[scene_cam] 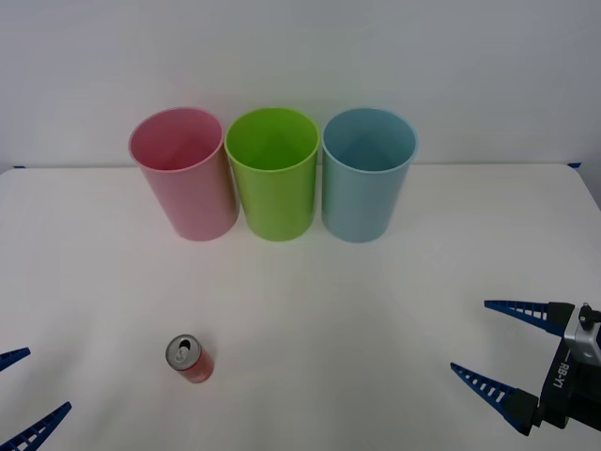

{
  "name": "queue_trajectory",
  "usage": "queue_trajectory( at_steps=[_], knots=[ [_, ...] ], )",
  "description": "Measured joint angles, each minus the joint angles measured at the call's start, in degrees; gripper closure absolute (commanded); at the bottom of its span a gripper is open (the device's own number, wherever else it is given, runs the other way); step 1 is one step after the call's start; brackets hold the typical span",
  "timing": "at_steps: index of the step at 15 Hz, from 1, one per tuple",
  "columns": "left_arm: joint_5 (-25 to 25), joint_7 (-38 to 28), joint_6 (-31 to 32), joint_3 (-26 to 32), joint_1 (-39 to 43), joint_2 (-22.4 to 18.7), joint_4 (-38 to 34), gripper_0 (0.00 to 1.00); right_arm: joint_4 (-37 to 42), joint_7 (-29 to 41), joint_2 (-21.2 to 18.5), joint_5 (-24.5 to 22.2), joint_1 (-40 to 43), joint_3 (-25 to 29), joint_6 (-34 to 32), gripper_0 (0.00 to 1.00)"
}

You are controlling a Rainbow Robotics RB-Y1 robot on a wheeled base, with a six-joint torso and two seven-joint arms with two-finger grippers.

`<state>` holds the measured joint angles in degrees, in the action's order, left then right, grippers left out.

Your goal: Put cans in the blue bin and PET bottles in the pink bin and trash in the green bin.

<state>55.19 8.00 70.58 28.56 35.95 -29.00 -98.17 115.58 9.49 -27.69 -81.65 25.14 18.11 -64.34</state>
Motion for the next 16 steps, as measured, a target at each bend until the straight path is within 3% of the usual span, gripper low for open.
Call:
queue_trajectory(
  at_steps=[14,16],
  knots=[
    [0.0,0.0,0.0,0.0,0.0,0.0,0.0,0.00,0.0,0.0,0.0,0.0,0.0,0.0,0.0,0.00],
    [0.0,0.0,0.0,0.0,0.0,0.0,0.0,0.00,0.3,-0.1,1.8,0.3,-0.5,-0.2,-0.2,0.00]
  ],
)
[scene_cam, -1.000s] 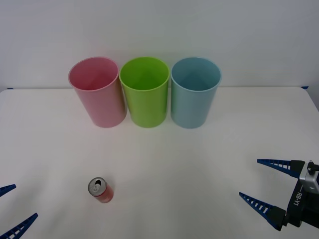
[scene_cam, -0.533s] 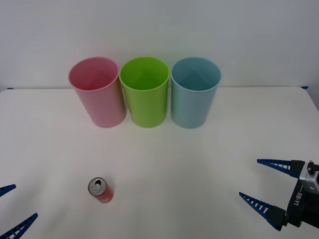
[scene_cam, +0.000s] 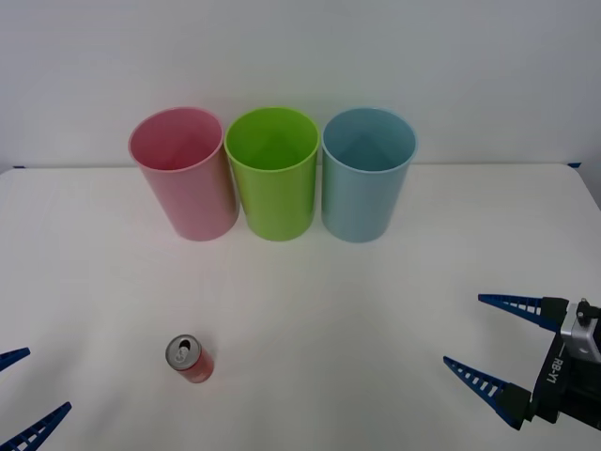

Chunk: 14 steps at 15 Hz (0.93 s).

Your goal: Put cans in the blue bin and PET bottles in the pink bin and trash in the green bin.

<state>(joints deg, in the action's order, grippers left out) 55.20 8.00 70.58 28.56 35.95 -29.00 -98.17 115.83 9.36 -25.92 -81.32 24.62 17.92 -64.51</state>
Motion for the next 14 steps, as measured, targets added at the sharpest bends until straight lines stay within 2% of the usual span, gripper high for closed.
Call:
queue_trajectory(
  at_steps=[6,11,14],
  knots=[
    [0.0,0.0,0.0,0.0,0.0,0.0,0.0,0.00,1.1,-0.2,0.0,3.8,-2.4,-0.3,-1.1,0.00],
    [0.0,0.0,0.0,0.0,0.0,0.0,0.0,0.00,-5.4,-0.5,-1.3,9.1,-8.3,-0.6,-9.1,0.00],
    [0.0,0.0,0.0,0.0,0.0,0.0,0.0,0.00,-8.4,-2.0,-1.7,9.5,-10.1,-1.9,-11.6,0.00]
  ],
)
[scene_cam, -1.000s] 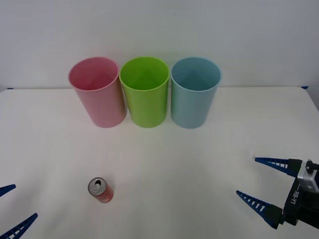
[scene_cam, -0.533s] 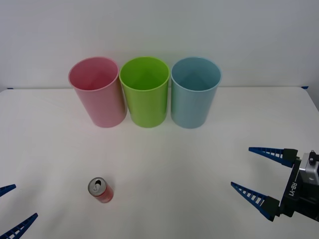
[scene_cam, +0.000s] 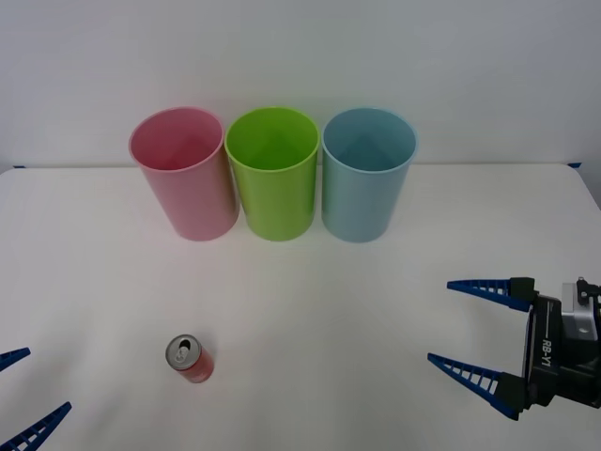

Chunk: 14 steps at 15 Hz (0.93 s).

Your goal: Put cans in the blue bin and PET bottles in the pink bin and trash in the green bin.

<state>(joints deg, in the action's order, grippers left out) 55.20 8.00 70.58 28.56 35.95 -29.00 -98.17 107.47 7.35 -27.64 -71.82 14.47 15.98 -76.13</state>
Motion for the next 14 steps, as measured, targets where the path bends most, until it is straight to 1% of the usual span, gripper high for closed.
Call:
queue_trajectory(
  at_steps=[7,10,14],
  knots=[
    [0.0,0.0,0.0,0.0,0.0,0.0,0.0,0.00,-3.3,-4.0,0.1,-0.4,-2.1,-8.6,0.5,0.00],
    [0.0,0.0,0.0,0.0,0.0,0.0,0.0,0.00,-3.4,-5.5,0.3,-2.1,-2.7,-12.4,3.7,0.00],
    [0.0,0.0,0.0,0.0,0.0,0.0,0.0,0.00,-3.4,-6.9,0.4,-3.7,-3.5,-18.9,9.7,0.00]
  ],
)
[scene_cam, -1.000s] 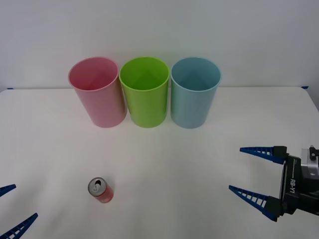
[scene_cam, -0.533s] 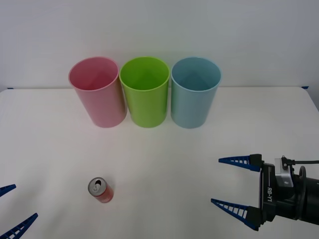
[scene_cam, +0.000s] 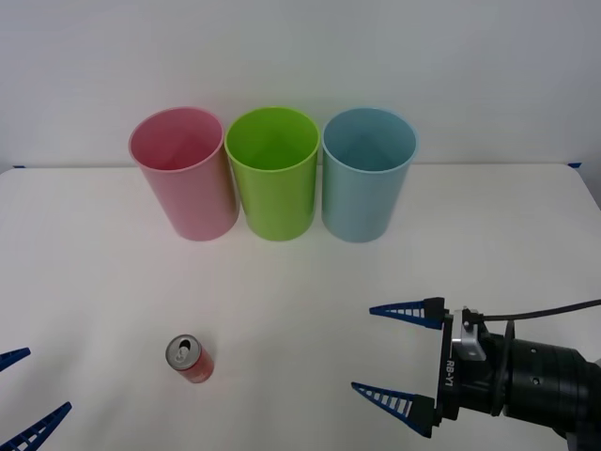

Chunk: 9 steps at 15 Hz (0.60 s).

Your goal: Put cans in the blue bin and PET bottles in the pink bin and trash in the green bin.

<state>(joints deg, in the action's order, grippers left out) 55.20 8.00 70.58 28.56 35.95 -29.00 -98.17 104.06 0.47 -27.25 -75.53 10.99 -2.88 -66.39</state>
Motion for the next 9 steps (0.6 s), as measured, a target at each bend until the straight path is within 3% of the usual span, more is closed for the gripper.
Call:
queue_trajectory(
  at_steps=[5,9],
  knots=[
    [0.0,0.0,0.0,0.0,0.0,0.0,0.0,0.00,0.0,0.0,1.1,-2.8,-0.7,-7.9,8.0,0.00],
    [0.0,0.0,0.0,0.0,0.0,0.0,0.0,0.00,-3.1,-0.3,6.0,-7.1,-1.7,-9.6,8.9,0.00]
  ],
)
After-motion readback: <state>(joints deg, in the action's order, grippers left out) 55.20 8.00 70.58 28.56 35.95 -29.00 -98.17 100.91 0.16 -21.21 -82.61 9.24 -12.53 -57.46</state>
